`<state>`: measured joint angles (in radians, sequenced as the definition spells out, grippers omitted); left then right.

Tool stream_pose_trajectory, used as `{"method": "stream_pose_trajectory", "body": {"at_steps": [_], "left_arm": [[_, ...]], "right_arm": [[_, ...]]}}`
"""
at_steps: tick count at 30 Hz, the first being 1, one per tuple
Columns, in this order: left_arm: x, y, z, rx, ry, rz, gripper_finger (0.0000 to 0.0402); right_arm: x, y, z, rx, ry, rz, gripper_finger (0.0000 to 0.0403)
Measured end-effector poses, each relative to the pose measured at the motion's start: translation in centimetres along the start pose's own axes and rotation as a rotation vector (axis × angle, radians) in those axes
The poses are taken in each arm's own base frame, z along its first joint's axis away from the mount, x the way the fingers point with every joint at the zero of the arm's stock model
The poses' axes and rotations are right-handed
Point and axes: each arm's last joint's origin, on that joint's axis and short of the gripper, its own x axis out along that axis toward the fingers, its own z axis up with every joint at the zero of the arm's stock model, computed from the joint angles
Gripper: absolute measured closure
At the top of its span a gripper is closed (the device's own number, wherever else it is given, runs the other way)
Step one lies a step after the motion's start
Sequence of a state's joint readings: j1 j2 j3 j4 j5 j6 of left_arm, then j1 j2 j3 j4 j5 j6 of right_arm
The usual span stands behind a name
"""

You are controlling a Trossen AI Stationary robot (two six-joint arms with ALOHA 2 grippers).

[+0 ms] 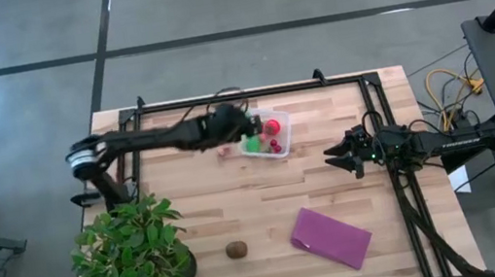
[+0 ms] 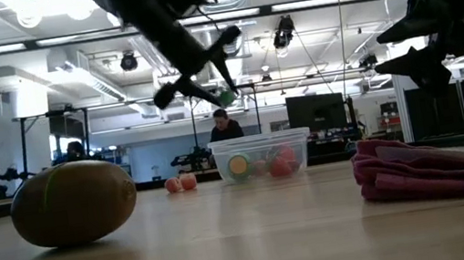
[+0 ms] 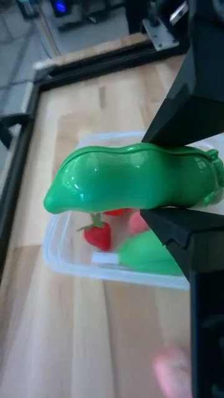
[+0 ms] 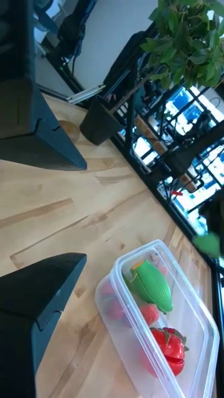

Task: Pick and placing Produce into tupperware
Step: Put the green peas in the transparent bin, then put the kiwi in the transparent bin

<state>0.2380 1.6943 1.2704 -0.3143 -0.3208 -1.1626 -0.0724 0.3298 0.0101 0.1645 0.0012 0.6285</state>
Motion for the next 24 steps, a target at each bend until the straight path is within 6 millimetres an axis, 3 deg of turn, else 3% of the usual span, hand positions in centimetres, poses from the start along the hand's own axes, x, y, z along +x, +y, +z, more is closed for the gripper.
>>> {"method": "stream_pose_trajectory", "body": {"at_steps": [3,7,12,18,21,24], "left_arm": [[2.8,-0.7,1.1,0.035,0.088,-0.023,0.0265],[6.0,-1.6,0.7,0.070,0.164,-0.016,0.0264],[7.6,-1.3,0.0,0.167,0.233,0.079,0.0238],[6.8,-1.4,0.2,0.188,0.248,0.098,0.0172],[4.8,-2.6,0.8,0.327,0.255,0.008,0.0146],[1.5,-3.3,0.7,0.541,0.267,-0.001,0.0138]], "right_arm": [[0.0,0.0,0.0,0.000,0.000,0.000,0.0184],[0.0,0.0,0.0,0.000,0.000,0.000,0.0184],[0.0,0.0,0.0,0.000,0.000,0.000,0.0184],[0.0,0.0,0.0,0.000,0.000,0.000,0.0184],[0.0,0.0,0.0,0.000,0.001,0.000,0.0184],[0.0,0.0,0.0,0.000,0.002,-0.002,0.0184]]}}
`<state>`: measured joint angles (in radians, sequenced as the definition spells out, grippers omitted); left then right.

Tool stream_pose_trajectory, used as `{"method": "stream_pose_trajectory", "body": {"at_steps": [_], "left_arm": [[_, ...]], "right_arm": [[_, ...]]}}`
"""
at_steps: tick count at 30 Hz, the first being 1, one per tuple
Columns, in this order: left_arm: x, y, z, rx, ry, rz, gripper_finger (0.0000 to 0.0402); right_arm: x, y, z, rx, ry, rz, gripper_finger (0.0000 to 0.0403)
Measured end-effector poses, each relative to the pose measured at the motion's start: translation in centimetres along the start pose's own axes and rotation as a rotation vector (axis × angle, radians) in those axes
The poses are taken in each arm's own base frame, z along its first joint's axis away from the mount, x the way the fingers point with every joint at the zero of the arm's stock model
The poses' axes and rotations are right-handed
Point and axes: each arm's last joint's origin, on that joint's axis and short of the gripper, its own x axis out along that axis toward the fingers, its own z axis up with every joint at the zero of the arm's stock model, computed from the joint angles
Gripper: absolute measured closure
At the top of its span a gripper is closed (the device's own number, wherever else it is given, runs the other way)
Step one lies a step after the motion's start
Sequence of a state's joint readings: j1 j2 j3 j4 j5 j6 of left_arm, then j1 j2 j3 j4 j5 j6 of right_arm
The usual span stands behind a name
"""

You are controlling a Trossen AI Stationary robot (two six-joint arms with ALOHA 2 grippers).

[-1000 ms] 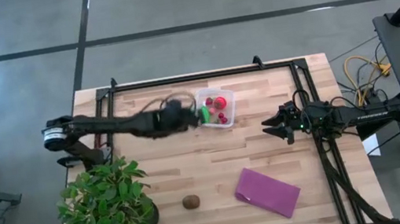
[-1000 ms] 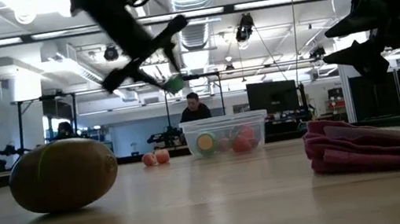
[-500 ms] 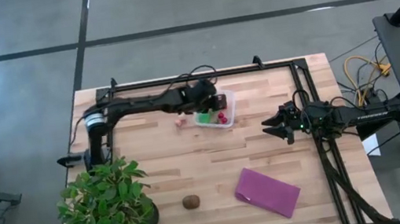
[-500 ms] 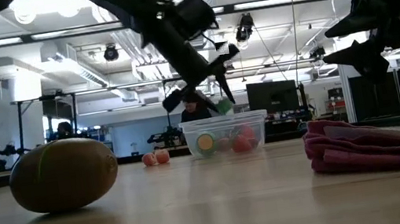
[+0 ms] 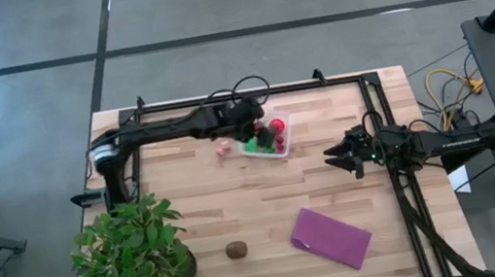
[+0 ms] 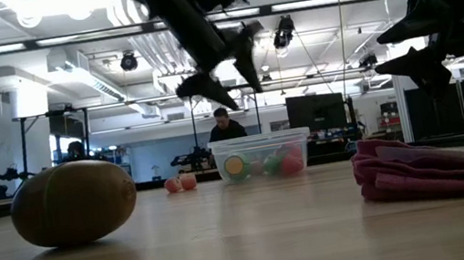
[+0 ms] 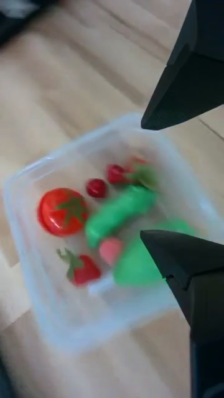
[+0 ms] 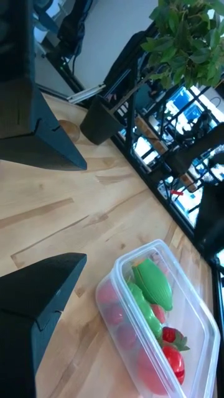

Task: Pick and placing Produce into tupperware
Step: Put the kiwi in the transparent bin

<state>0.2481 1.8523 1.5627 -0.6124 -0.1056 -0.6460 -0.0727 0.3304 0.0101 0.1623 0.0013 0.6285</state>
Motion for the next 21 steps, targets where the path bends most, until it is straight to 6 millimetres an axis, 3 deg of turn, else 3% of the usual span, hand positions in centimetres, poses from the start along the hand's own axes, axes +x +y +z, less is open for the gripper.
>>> {"method": "stream_pose_trajectory", "body": {"at_steps": [3,6,8,11,14,21], "left_arm": [[-2.2,0.4,-1.7,0.218,0.059,0.142,0.0143],[-2.6,1.9,-3.5,0.331,0.189,0.307,0.0149],[-2.8,2.7,-4.5,0.322,0.294,0.340,0.0150],[-2.5,2.8,-5.6,0.222,0.405,0.223,0.0151],[-2.8,0.7,-7.1,0.255,0.465,0.088,0.0151],[-5.3,-5.2,-13.0,0.688,0.524,-0.109,0.0151]], "right_arm": [[0.0,0.0,0.0,0.000,0.000,0.000,0.0184],[0.0,0.0,0.0,0.001,-0.001,0.001,0.0184],[0.0,0.0,0.0,0.013,0.000,0.000,0.0184],[0.0,0.0,0.0,0.016,0.000,0.001,0.0184],[0.0,0.0,0.0,0.016,0.000,0.000,0.0184],[0.0,0.0,0.0,0.015,0.002,0.000,0.0184]]}}
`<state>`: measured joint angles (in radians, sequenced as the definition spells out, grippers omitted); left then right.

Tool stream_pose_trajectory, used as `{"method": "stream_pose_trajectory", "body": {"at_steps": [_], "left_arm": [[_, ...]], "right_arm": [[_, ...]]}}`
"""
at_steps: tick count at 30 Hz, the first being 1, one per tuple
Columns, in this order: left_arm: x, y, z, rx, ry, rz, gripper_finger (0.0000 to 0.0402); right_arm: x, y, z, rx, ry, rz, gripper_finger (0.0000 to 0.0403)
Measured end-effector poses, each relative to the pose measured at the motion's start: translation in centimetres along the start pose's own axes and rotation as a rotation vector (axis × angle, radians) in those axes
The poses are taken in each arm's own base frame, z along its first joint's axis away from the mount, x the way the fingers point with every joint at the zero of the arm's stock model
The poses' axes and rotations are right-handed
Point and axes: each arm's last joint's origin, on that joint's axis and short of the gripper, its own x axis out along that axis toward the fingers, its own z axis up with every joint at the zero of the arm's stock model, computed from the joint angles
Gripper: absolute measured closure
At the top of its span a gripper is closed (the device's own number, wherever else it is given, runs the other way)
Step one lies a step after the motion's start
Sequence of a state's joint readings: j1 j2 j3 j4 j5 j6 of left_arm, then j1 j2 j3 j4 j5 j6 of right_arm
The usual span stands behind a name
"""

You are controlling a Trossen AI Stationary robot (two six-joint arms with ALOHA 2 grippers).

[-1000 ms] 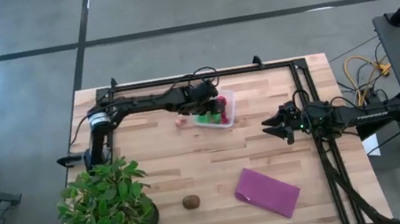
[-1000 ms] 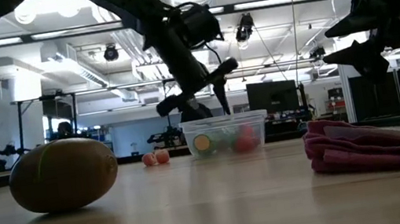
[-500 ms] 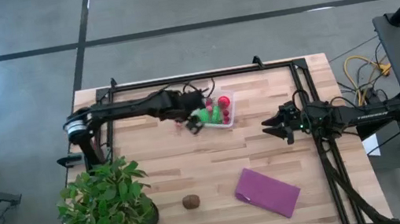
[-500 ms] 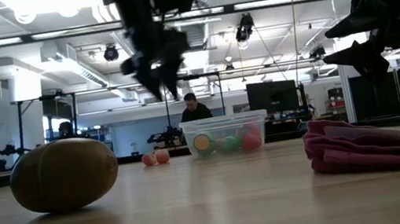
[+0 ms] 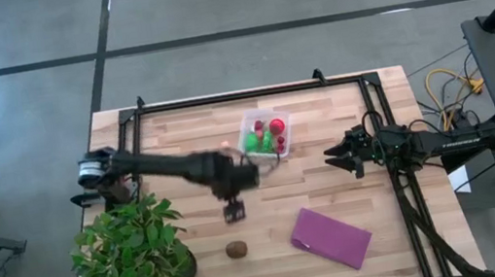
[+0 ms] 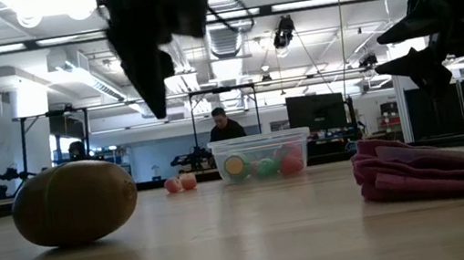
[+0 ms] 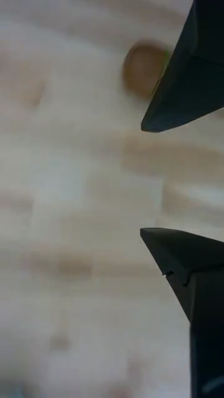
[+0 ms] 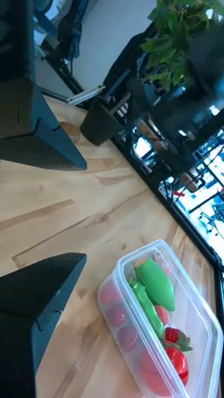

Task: Pick and placing Produce into tupperware
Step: Put the kiwi in the transparent bin

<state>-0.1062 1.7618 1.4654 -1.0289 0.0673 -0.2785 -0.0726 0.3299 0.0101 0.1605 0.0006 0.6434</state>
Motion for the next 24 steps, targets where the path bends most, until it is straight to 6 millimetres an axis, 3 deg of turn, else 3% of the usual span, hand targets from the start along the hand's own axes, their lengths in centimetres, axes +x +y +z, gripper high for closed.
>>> {"method": "stream_pose_trajectory", "body": {"at_steps": [5,12,24], "left_arm": [[0.3,-5.0,-1.9,0.069,0.017,-0.028,0.0151],[0.4,-9.3,-3.4,0.109,-0.034,-0.077,0.0151],[2.2,-10.7,-4.2,0.077,-0.071,-0.134,0.0151]], "right_arm": [[0.0,0.0,0.0,0.000,0.000,0.000,0.0184],[0.0,0.0,0.0,0.000,0.000,0.000,0.0184],[0.0,0.0,0.0,0.000,0.000,0.000,0.0184]]}}
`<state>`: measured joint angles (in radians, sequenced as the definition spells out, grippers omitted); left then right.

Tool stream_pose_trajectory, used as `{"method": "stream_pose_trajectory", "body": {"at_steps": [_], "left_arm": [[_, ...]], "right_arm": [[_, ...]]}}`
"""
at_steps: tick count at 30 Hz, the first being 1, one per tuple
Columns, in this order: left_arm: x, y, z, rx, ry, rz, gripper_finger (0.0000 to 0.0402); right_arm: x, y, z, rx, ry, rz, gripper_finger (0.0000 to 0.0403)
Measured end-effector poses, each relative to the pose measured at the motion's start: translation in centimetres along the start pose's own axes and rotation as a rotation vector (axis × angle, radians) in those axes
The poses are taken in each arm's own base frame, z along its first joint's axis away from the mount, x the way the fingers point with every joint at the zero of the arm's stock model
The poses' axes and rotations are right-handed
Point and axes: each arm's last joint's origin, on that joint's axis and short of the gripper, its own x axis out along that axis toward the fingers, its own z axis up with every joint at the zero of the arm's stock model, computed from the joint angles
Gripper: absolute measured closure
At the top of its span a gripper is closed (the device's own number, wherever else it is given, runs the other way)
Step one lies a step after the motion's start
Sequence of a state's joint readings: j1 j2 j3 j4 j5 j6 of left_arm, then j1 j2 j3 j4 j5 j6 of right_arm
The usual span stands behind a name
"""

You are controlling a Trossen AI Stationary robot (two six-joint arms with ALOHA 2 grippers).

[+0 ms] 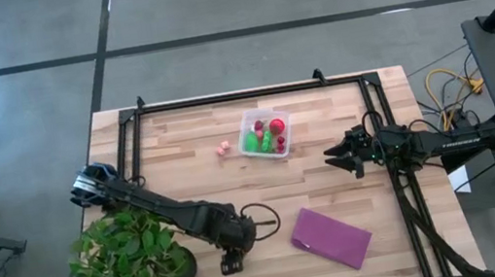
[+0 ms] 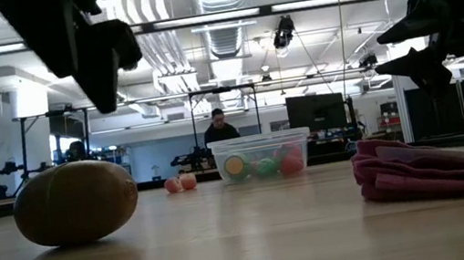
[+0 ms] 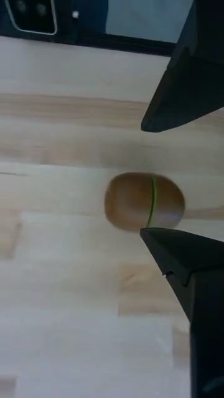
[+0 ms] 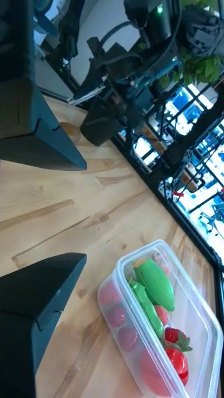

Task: Pick and placing Produce into tupperware
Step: Put the kiwi in the transparent bin

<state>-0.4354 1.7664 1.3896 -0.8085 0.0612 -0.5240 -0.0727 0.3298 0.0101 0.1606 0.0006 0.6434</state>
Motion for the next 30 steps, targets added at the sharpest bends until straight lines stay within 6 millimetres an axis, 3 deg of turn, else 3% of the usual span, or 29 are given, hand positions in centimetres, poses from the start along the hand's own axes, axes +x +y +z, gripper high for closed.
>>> {"method": "stream_pose_trajectory", "body": {"at_steps": [7,14,22,30], "left_arm": [[0.7,-0.4,-0.9,0.002,0.010,0.026,0.0151],[2.0,0.5,-2.1,-0.027,0.053,0.072,0.0151],[2.5,0.2,-1.6,0.060,-0.006,-0.011,0.0151],[3.6,1.9,-1.8,-0.031,0.027,-0.041,0.0151]], "right_arm": [[0.0,0.0,0.0,0.000,0.000,0.000,0.0184],[0.0,0.0,0.0,0.000,0.000,0.000,0.0184],[0.0,0.0,0.0,0.000,0.000,0.000,0.0184],[0.0,0.0,0.0,0.000,0.000,0.000,0.0184]]}}
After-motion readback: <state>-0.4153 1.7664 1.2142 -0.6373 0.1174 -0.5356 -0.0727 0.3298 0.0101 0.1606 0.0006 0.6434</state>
